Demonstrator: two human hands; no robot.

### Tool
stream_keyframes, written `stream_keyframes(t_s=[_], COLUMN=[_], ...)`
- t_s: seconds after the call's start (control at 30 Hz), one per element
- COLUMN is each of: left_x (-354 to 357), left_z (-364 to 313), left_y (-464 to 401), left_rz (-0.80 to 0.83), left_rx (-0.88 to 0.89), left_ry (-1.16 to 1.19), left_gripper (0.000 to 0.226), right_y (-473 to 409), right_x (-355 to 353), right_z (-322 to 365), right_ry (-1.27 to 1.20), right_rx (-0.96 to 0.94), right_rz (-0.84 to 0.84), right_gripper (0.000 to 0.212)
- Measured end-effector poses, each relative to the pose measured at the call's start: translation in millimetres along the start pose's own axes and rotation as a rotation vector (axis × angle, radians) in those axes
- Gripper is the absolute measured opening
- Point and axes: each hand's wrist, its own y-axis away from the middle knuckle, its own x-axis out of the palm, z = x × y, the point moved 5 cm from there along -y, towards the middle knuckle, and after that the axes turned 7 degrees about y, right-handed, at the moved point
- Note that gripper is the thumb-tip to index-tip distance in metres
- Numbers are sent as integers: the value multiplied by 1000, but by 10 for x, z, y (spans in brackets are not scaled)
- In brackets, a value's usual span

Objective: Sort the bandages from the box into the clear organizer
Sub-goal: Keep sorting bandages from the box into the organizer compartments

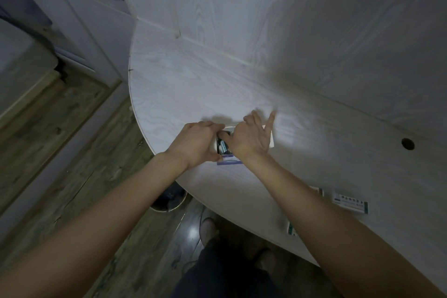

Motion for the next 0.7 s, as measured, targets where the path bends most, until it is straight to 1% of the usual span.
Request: stream_keyframes(t_s=[0.23,0.37,0.5,0.6,0.7], left_x=[-10,-17,-6,-5,4], left_z=[-14,-26,-27,-20,-9], left_y=[24,14,14,15,26], left_rz=[10,5,13,10,16], left_rx=[1,0,-12,-15,-27], left_ry=[55,41,35,46,57], left_gripper=[85,82,85,85,86], right_y=[20,28,24,30,77], right_x=[-29,-29,-35,-12,-47], right_z=[-13,12,25,-17,-166], right_ry=[-163,-93,-62,-186,-426], right_rx=[1,-13,-5,-19,-36], right_rz=[-66,-53,-121,-199,-301], right_gripper=[55,46,33,27,22])
